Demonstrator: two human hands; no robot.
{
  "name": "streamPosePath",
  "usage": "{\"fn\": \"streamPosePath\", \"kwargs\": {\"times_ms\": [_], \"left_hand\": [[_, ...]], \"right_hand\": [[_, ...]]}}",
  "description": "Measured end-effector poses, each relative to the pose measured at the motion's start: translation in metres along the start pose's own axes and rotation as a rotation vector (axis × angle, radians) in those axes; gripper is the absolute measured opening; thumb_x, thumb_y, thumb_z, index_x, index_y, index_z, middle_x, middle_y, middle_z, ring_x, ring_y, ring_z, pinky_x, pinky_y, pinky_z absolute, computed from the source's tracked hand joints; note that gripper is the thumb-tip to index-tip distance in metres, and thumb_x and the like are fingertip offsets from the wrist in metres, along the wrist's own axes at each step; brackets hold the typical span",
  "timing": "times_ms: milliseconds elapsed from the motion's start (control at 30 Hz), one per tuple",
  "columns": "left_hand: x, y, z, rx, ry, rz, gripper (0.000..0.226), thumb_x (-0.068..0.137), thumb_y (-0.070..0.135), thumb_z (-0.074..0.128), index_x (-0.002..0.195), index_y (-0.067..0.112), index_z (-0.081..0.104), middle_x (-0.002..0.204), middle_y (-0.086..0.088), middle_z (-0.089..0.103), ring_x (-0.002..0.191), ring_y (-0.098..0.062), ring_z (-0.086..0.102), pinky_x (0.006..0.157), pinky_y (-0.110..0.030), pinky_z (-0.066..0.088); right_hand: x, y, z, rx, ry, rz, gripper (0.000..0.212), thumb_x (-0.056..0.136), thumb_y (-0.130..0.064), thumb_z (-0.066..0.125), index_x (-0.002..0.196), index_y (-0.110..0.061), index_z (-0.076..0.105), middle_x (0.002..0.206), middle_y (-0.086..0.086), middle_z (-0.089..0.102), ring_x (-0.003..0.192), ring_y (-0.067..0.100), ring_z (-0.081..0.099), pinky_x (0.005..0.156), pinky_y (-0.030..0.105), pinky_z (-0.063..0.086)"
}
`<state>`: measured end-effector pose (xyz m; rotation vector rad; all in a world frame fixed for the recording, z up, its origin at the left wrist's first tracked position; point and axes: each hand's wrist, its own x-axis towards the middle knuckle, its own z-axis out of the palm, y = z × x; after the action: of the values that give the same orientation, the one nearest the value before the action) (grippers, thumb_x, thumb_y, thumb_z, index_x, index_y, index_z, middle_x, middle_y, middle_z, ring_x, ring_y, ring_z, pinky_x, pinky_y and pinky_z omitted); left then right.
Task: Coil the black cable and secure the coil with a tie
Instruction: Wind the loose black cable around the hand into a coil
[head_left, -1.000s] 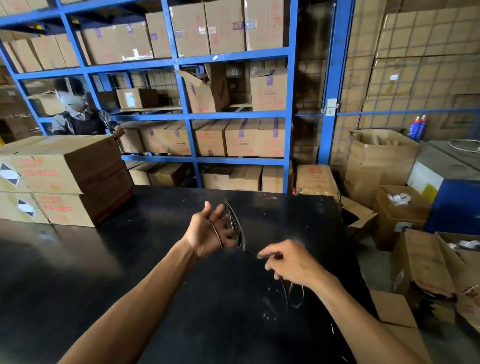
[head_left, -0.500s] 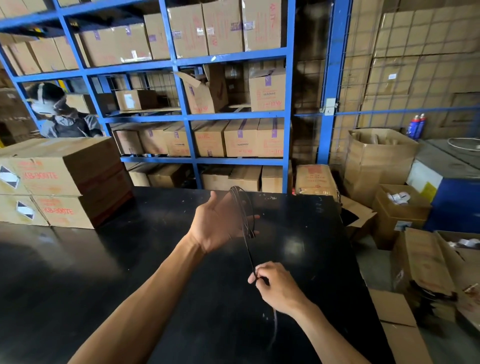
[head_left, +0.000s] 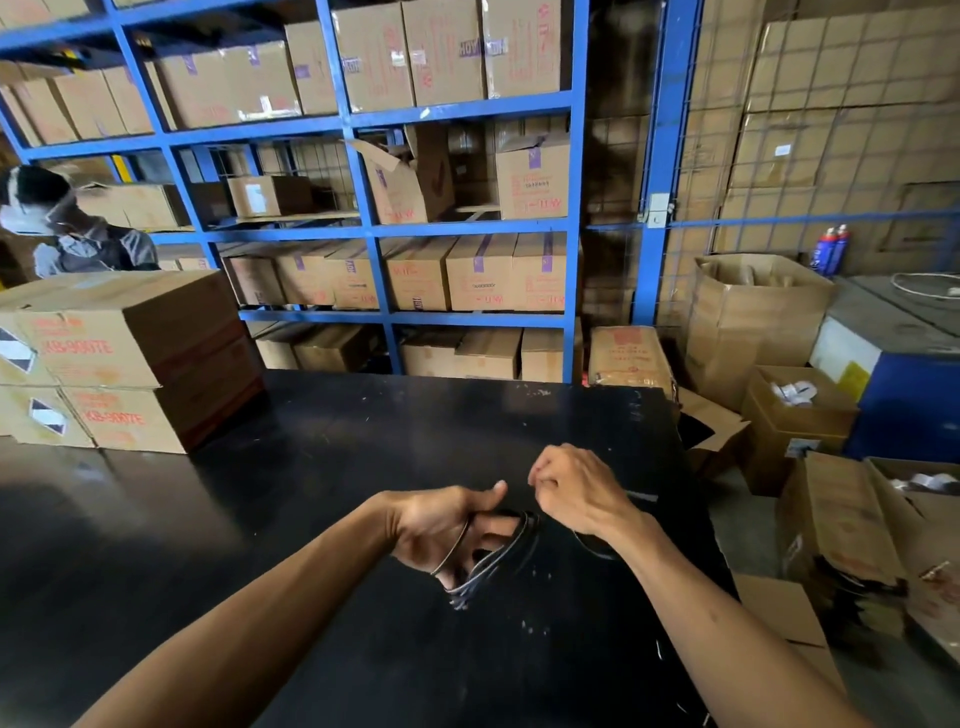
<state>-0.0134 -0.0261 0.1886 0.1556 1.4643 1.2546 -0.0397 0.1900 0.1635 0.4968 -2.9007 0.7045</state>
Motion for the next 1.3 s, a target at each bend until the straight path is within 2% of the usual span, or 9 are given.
{"fn": "streamPosePath", "kwargs": {"times_ms": [133,233,300,467,600,733,833,1133,1300], "left_hand": [[0.001,0.002,-0.019,-0.082,0.24,0.11,0.066,0.095,0.072,0.029,0.123,0.028,0.068,0.122,0.003,0.067,0.097,-0.018,0.058,0.086,-0.04,0.041],[-0.003,0.002,-0.034,-0.268,0.353,0.312,0.052,0.095,0.07,0.036,0.105,0.028,0.065,0.085,0.002,0.055,0.069,-0.016,0.041,0.067,-0.035,0.032],[-0.008,0.004,-0.042,-0.427,0.389,0.433,0.046,0.094,0.069,0.037,0.094,0.027,0.057,0.077,0.002,0.037,0.063,-0.018,0.026,0.063,-0.034,0.023],[-0.015,0.018,-0.049,-0.531,0.355,0.618,0.05,0.095,0.066,0.036,0.12,0.029,0.058,0.088,0.003,0.047,0.07,-0.021,0.038,0.07,-0.036,0.031],[-0.021,0.025,-0.045,-0.425,0.324,0.649,0.062,0.098,0.067,0.028,0.138,0.025,0.052,0.096,-0.004,0.06,0.085,-0.024,0.058,0.078,-0.041,0.042],[-0.021,0.028,-0.041,-0.352,0.315,0.634,0.072,0.098,0.067,0.028,0.149,0.02,0.046,0.113,-0.009,0.06,0.1,-0.028,0.054,0.087,-0.048,0.037],[-0.017,0.028,-0.041,-0.31,0.303,0.625,0.073,0.098,0.068,0.027,0.149,0.019,0.045,0.133,-0.015,0.044,0.111,-0.034,0.04,0.095,-0.052,0.03],[-0.009,0.034,-0.041,-0.255,0.253,0.606,0.064,0.092,0.074,0.036,0.13,0.031,0.066,0.117,0.001,0.07,0.121,-0.034,0.04,0.095,-0.048,0.042],[-0.006,0.038,-0.043,-0.253,0.233,0.604,0.066,0.09,0.074,0.04,0.135,0.032,0.061,0.121,0.001,0.071,0.12,-0.031,0.045,0.093,-0.044,0.046]], "right_hand": [[-0.008,-0.004,0.0,0.22,0.075,0.082,0.046,0.081,-0.036,0.041,0.083,-0.007,0.077,0.088,0.003,0.074,0.085,0.023,0.068,0.078,0.038,0.051],[-0.02,0.001,0.009,0.508,0.047,0.105,0.058,0.08,-0.051,0.048,0.081,0.002,0.073,0.068,-0.014,0.069,0.066,0.003,0.064,0.066,0.033,0.051],[-0.029,0.0,0.018,0.555,-0.01,0.091,0.046,0.081,-0.052,0.062,0.078,-0.008,0.076,0.075,-0.016,0.072,0.068,-0.001,0.065,0.064,0.024,0.049],[-0.037,-0.013,0.046,0.595,-0.042,0.146,0.028,0.077,-0.041,0.066,0.062,-0.018,0.061,0.058,0.001,0.071,0.05,0.007,0.063,0.054,0.03,0.045],[-0.026,-0.016,0.038,0.751,0.038,0.163,0.026,0.079,-0.048,0.063,0.079,-0.023,0.065,0.074,0.002,0.073,0.068,0.007,0.068,0.071,0.038,0.055],[-0.006,-0.022,0.012,0.842,0.251,0.121,0.041,0.084,-0.048,0.06,0.123,-0.038,0.056,0.12,-0.021,0.061,0.104,-0.006,0.061,0.079,0.011,0.043],[0.01,-0.025,0.0,0.743,0.31,0.116,0.051,0.098,-0.049,0.058,0.144,-0.039,0.039,0.131,-0.019,0.054,0.112,-0.005,0.055,0.087,0.018,0.042],[0.039,-0.011,-0.021,0.319,0.367,-0.057,0.079,0.095,-0.022,0.07,0.154,-0.054,0.028,0.129,-0.001,0.04,0.112,0.011,0.048,0.089,0.027,0.049],[0.047,-0.003,-0.029,0.121,0.395,-0.189,0.046,0.095,-0.015,0.071,0.138,-0.027,0.064,0.144,0.016,0.037,0.123,0.029,0.045,0.105,0.042,0.045]]}}
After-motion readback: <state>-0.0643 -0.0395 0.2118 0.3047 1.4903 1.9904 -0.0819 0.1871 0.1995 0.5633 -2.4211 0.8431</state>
